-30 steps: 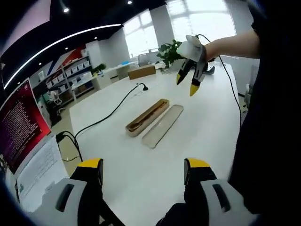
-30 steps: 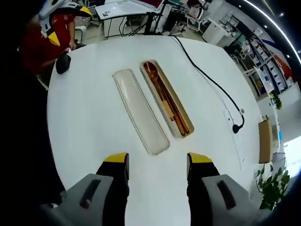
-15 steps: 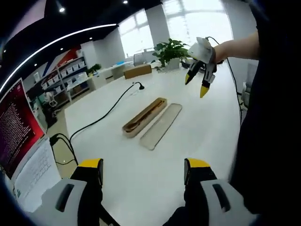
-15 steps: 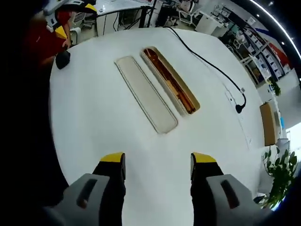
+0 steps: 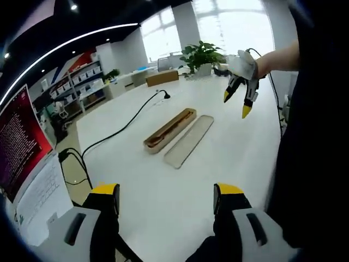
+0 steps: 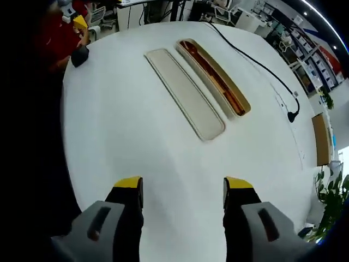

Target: Arrange the utensils inside the cutlery case until each visible utensil rests in its matching compartment.

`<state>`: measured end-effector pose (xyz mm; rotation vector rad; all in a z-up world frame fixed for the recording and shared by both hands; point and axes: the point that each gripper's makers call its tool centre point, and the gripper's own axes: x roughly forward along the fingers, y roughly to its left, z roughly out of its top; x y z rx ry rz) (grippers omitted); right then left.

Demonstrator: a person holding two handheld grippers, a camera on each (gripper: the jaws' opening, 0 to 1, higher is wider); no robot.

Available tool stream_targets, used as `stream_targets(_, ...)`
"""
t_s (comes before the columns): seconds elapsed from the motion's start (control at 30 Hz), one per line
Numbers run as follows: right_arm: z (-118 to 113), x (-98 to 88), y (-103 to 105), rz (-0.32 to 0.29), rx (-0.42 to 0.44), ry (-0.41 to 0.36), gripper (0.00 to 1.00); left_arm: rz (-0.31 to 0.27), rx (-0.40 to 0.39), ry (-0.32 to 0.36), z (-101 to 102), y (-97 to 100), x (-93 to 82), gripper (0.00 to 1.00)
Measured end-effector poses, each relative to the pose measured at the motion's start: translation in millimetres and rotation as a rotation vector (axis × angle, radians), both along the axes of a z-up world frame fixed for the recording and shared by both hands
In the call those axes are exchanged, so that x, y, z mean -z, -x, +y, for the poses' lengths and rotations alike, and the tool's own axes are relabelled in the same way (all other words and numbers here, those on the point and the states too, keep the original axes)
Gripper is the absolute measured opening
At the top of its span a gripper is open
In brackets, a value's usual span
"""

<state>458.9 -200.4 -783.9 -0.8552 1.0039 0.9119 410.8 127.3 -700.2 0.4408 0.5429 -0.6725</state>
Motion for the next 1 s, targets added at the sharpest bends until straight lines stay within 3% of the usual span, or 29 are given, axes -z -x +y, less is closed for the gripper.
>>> stream_targets(0.1, 0, 2.0, -2, 0.004, -0.002, -0.008, 0.57, 0.016, 0.001, 0.003, -3, -1.4, 4.7, 0.72)
stream_targets(0.2, 2, 1.8, -4, 0.005, -0.004, -0.018, 0.57, 0.055, 0.006, 0.069, -13, -4.0, 9.7, 0.72)
stream_targets(0.77, 19, 8.6, -26, 0.011, -0.069, -0.106, 0.53, 0.077, 0.142, 0.006, -49, -46.8, 38.3, 0.71)
stream_targets(0.87, 18, 13.2, -31, 0.060, 0.029, -0.123, 0.50, 0.101, 0.175, -0.008, -55, -49.3, 46.2, 0.71)
stream_targets(1.0, 21, 14.4, -39, 0.056, 0.004, -0.133, 0.53, 0.119, 0.202, -0.014, -61, -55.2, 53.1, 0.71)
